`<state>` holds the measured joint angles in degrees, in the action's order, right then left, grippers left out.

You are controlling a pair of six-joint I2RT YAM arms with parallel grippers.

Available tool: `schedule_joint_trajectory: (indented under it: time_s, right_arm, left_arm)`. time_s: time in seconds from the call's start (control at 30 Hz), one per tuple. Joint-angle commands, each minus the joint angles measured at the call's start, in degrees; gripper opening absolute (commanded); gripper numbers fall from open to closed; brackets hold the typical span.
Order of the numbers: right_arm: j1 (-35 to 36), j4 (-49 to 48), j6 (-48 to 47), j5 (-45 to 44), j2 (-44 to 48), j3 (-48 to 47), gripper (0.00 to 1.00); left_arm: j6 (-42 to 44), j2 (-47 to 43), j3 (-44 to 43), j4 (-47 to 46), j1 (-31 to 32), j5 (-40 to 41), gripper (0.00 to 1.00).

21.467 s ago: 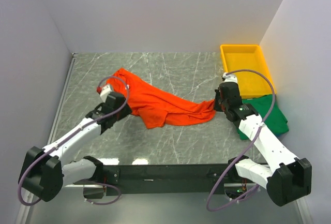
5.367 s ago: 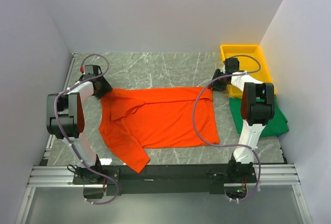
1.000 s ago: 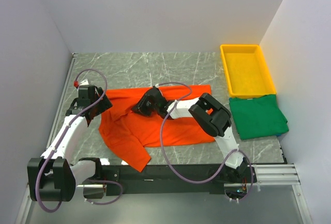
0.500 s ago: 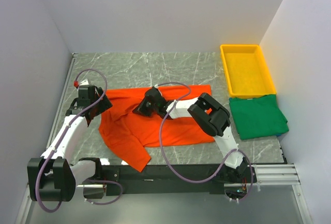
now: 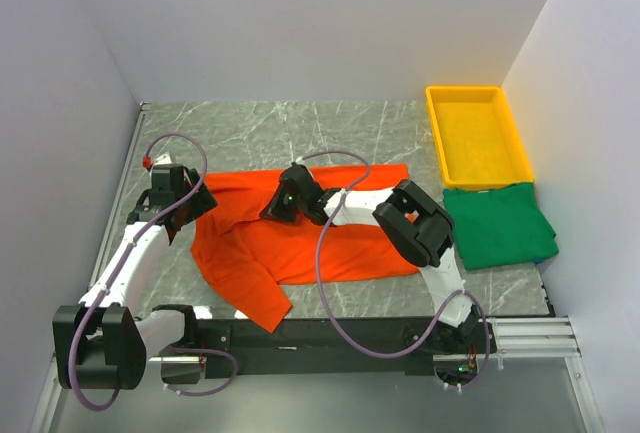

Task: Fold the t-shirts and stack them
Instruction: Smooth out wrinkles on the folded tshirt

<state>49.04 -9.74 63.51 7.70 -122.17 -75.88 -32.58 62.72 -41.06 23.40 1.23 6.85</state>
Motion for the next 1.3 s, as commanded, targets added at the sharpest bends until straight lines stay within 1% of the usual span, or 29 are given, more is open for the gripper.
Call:
schedule_joint_trajectory:
  time_s: [0.0, 0.23, 0.57, 0.67, 0.7, 0.77, 0.8, 0.9, 1.07, 1.1, 1.2, 1.27]
  right_arm:
    - [-0.4, 0.9, -2.0, 0.1, 4.3, -1.9, 0.01]
    - [-1.3, 1.9, -3.4, 1.1, 6.4, -1.5, 0.02]
    - [-2.0, 7.7, -6.2, 2.3, 7.7, -3.9, 0.04]
    - [-2.0, 7.9, -6.5, 3.2, 7.3, -3.8, 0.08]
    - [-2.1, 7.6, -6.4, 3.4, 7.1, -3.3, 0.13]
    - [-2.0, 7.3, -6.4, 3.6, 6.7, -2.4, 0.19]
    - [-2.0, 7.5, -7.0, 2.9, 6.6, -2.2, 0.24]
    - [-2.5, 9.4, -9.2, 1.4, 6.9, -1.1, 0.31]
    - [-4.5, 8.4, -11.6, 0.4, 11.2, 4.8, 0.33]
    - [-4.8, 8.6, -13.2, 0.3, 11.9, 5.4, 0.33]
    - [-7.0, 9.4, -17.0, 0.2, 16.2, 7.6, 0.34]
    - [-8.1, 9.4, -18.8, 1.8, 18.1, 9.9, 0.35]
  left_arm:
    - [0.8, -0.6, -0.3, -1.2, 0.2, 0.5, 0.77]
    - [0.8, -0.1, -0.3, -1.0, 0.3, 0.9, 0.77]
    - [1.0, 0.6, -0.4, -0.9, 0.3, 0.9, 0.77]
    - [1.0, 0.8, -0.5, -0.8, 0.3, 0.7, 0.77]
    - [1.1, 0.9, -0.5, -0.8, 0.3, 0.6, 0.77]
    - [1.1, 1.0, -0.4, -0.8, 0.3, 0.5, 0.78]
    - [1.1, 1.2, -0.4, -0.8, 0.3, 0.5, 0.78]
    - [1.1, 1.4, -0.3, -0.7, 0.3, -0.2, 0.78]
    - [0.7, 1.7, 0.1, -0.5, 0.5, -1.3, 0.78]
    - [0.5, 1.7, 0.3, -0.6, 0.7, -2.1, 0.78]
    - [-0.5, 2.2, 0.9, -0.3, 1.7, -3.8, 0.74]
    - [-1.1, 2.8, 0.9, 0.0, 2.2, -4.0, 0.72]
